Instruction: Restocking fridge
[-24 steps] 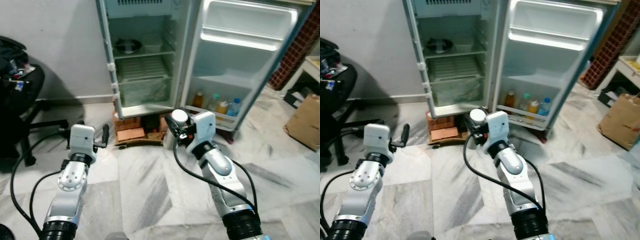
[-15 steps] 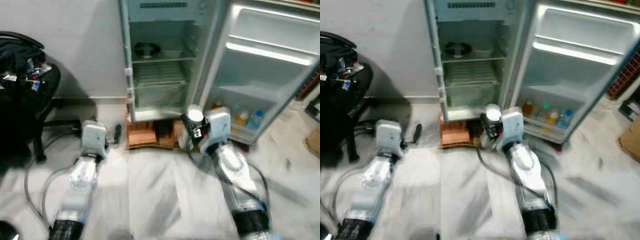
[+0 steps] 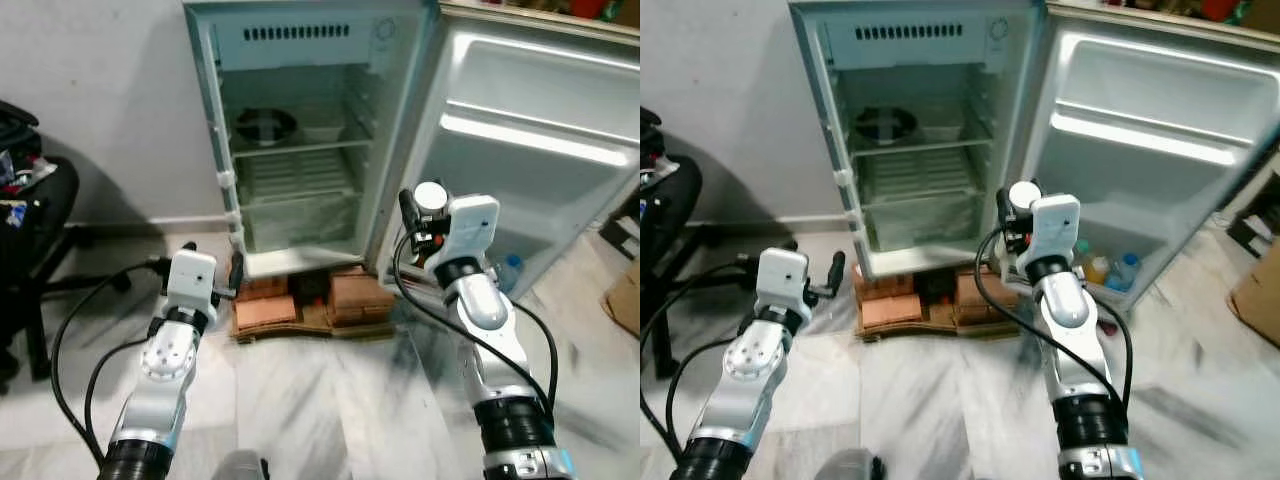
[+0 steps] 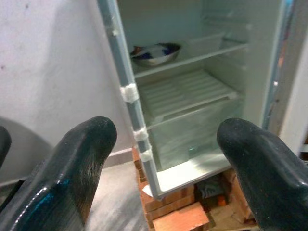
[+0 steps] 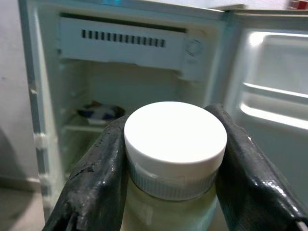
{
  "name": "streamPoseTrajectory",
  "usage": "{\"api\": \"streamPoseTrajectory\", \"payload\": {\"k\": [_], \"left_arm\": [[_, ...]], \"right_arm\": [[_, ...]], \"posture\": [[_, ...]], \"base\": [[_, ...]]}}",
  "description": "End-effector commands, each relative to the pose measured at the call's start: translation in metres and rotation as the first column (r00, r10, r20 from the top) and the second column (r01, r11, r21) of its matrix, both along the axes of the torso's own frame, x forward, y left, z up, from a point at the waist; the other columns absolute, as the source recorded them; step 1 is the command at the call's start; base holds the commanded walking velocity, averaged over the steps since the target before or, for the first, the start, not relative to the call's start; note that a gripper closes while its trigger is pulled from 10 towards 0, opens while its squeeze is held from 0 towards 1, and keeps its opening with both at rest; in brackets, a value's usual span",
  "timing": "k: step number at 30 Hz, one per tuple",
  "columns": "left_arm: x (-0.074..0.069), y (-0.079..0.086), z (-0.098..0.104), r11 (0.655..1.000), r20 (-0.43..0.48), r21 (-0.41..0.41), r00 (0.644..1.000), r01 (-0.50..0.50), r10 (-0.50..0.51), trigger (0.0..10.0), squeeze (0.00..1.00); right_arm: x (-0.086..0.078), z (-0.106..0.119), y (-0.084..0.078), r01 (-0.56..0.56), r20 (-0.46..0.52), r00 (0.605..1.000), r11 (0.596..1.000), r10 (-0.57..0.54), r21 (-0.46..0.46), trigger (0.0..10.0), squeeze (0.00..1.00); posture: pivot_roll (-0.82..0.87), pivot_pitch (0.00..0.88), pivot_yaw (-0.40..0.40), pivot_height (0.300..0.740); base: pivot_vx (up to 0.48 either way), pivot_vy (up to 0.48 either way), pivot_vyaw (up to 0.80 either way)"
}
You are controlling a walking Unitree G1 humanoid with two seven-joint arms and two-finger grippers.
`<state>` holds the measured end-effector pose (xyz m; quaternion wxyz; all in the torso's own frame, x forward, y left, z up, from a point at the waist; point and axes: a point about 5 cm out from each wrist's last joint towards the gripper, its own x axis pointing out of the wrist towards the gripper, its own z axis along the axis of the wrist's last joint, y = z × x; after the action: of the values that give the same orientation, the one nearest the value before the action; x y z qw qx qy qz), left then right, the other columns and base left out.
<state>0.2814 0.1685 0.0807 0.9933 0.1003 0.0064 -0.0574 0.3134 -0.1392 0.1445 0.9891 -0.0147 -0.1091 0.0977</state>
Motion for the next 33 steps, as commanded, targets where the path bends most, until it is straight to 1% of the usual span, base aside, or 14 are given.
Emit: {"api": "streamPoseTrajectory", "payload": {"k": [1,4,5,6,9,14,17,22,24,26,29,33], "left_arm": [[-0.002,0.002,-0.003,1.0,-0.026,0.001,1.0,0.002,-0.002,10.0,0.0],[-0.002,0.001,-0.004,1.0,-0.03,0.005,1.0,0.009,-0.008,10.0,0.0],[-0.003,-0.001,-0.004,1.0,-0.03,-0.005,0.999,0.018,-0.018,10.0,0.0],[-0.003,-0.001,-0.004,1.0,-0.03,-0.005,0.999,0.018,-0.018,10.0,0.0],[-0.002,-0.003,0.002,0.999,0.01,0.015,0.999,0.032,-0.032,10.0,0.0],[-0.001,-0.002,0.002,0.999,0.004,0.019,1.0,0.026,-0.026,10.0,0.0],[-0.001,-0.002,0.001,0.999,0.003,0.026,1.0,0.023,-0.023,10.0,0.0],[-0.002,-0.003,0.0,1.0,-0.004,0.023,1.0,0.02,-0.02,10.0,0.0],[-0.002,-0.003,0.0,0.999,-0.004,0.034,1.0,0.019,-0.019,10.0,0.0],[-0.002,-0.003,0.0,0.999,0.007,0.021,1.0,0.029,-0.029,10.0,0.0],[-0.002,-0.003,0.0,0.999,0.004,0.025,1.0,0.03,-0.03,10.0,0.0],[-0.001,-0.003,-0.001,1.0,0.0,0.006,1.0,0.028,-0.028,10.0,0.0]], "right_arm": [[0.001,0.002,0.009,-0.027,-0.001,1.0,1.0,0.027,0.01,10.0,0.0],[0.001,0.001,0.011,-0.03,0.003,1.0,1.0,0.03,0.001,10.0,0.0],[0.0,0.002,0.014,-0.047,0.016,0.999,0.999,0.047,-0.003,10.0,0.0],[0.0,0.002,0.014,-0.047,0.016,0.999,0.999,0.047,-0.003,10.0,0.0],[0.0,0.002,0.019,-0.065,0.021,0.998,0.998,0.065,0.0,10.0,0.0],[-0.002,0.001,0.025,-0.099,0.022,0.995,0.995,0.1,-0.004,10.0,0.0],[-0.003,0.001,0.031,-0.146,0.018,0.989,0.989,0.146,0.002,10.0,0.0],[-0.006,-0.001,0.037,-0.2,0.008,0.98,0.98,0.2,0.005,10.0,0.0],[-0.007,-0.001,0.039,-0.213,0.009,0.977,0.977,0.213,0.005,10.0,0.0],[-0.008,0.001,0.041,-0.229,0.017,0.973,0.973,0.229,0.011,10.0,0.0],[-0.008,0.003,0.043,-0.244,0.028,0.969,0.97,0.244,-0.002,10.0,0.0],[-0.008,0.004,0.043,-0.245,0.029,0.969,0.969,0.245,0.008,10.0,0.0]], "posture": [[0.1,0.057,-0.048,0.74],[0.1,0.057,-0.048,0.74],[0.1,0.057,-0.049,0.74],[0.1,0.057,-0.049,0.74],[0.1,0.056,-0.051,0.74],[0.1,0.057,-0.052,0.74],[0.1,0.057,-0.052,0.74],[0.1,0.056,-0.052,0.74],[0.1,0.055,-0.053,0.74],[0.1,0.055,-0.053,0.74],[0.1,0.053,-0.052,0.74],[0.1,0.052,-0.052,0.74]], "base": [[0.262,-0.398,0.0],[0.172,-0.406,0.0],[0.0,-0.439,0.0],[0.0,-0.439,0.0],[0.0,-0.445,0.0],[0.0,-0.453,0.0],[0.0,-0.454,0.0],[0.0,-0.454,0.0],[0.0,-0.454,0.0],[0.0,-0.442,0.0],[0.477,0.0,0.0],[0.48,0.0,0.0]]}}
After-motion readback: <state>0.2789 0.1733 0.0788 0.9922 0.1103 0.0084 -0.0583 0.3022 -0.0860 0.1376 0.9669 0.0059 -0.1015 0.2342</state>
